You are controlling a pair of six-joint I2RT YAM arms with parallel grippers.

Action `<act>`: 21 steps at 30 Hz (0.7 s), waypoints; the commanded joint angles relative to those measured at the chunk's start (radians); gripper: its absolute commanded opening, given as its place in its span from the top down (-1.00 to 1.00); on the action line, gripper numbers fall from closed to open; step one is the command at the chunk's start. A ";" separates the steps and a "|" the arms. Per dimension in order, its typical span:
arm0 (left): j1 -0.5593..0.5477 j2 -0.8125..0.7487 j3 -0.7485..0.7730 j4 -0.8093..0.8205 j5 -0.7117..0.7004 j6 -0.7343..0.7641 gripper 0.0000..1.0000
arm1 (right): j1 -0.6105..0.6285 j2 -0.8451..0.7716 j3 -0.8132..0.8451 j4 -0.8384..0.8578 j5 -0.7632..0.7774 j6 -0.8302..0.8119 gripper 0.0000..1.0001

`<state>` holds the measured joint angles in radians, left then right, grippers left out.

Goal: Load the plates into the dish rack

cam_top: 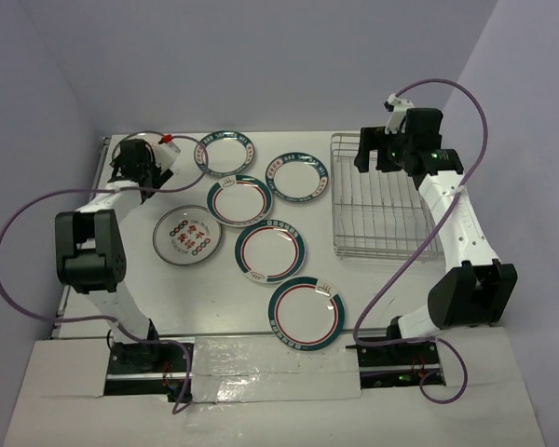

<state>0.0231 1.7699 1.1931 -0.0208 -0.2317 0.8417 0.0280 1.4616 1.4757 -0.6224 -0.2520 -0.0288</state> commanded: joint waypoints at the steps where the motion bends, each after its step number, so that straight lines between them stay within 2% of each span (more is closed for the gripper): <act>1: 0.006 0.057 0.085 0.110 0.015 0.126 -0.91 | -0.008 -0.004 -0.006 -0.003 0.017 -0.016 -1.00; 9: 0.005 0.221 0.128 0.234 0.025 0.178 -0.84 | -0.008 0.009 -0.012 -0.003 0.036 -0.023 -1.00; 17: 0.006 0.319 0.138 0.320 0.037 0.226 -0.77 | -0.008 0.028 0.003 -0.016 0.045 -0.023 -1.00; 21: 0.006 0.402 0.203 0.338 0.026 0.234 -0.72 | -0.008 0.032 0.005 -0.016 0.049 -0.025 -1.00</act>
<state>0.0235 2.1288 1.3167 0.2333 -0.2127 1.0569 0.0273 1.4910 1.4635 -0.6353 -0.2176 -0.0460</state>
